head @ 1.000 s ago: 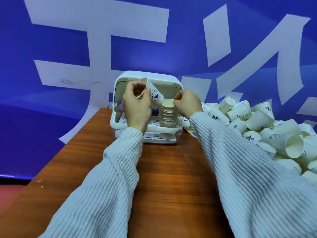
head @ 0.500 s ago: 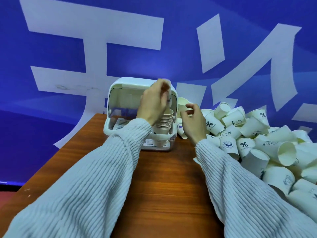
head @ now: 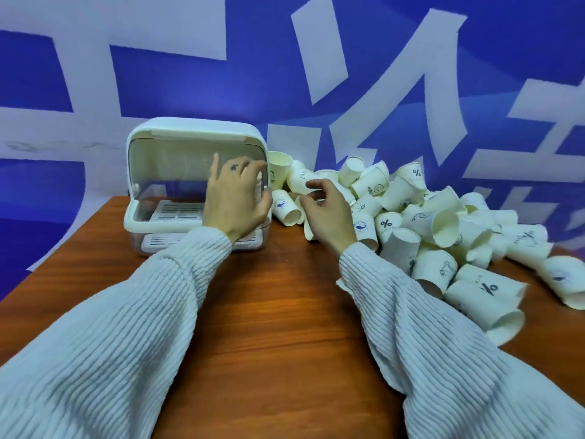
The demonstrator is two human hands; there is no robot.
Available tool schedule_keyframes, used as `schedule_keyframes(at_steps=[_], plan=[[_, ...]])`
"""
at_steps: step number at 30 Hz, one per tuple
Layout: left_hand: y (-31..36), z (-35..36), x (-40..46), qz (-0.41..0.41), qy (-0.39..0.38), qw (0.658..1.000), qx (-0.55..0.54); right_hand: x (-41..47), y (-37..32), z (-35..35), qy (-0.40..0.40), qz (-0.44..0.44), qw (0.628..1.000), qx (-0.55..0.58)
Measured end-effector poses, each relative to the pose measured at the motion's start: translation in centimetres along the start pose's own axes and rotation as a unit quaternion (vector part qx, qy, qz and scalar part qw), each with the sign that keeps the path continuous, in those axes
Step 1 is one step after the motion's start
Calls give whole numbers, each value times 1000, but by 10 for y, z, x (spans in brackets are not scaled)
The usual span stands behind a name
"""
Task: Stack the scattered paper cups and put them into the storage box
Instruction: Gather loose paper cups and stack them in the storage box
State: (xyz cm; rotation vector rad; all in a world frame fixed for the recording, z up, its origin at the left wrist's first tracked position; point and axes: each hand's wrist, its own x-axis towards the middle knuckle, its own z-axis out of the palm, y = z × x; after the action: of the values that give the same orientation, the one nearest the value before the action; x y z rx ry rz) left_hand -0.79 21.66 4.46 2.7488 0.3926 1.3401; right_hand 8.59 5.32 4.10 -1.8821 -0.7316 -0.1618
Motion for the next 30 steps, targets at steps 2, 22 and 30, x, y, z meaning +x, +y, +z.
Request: schedule_keyframes(at_steps=[2,22,30], plan=[[21,6,-7,17,53,998,-36,-8,2,-13,-1,-11,1000,-14],[188,87,-23,-1,-242,929,-279,-41,59,-175,137,26,932,-334],[217,101,-20,-28,-277,924,-263,-33,90,-175,84,45,930,-356]])
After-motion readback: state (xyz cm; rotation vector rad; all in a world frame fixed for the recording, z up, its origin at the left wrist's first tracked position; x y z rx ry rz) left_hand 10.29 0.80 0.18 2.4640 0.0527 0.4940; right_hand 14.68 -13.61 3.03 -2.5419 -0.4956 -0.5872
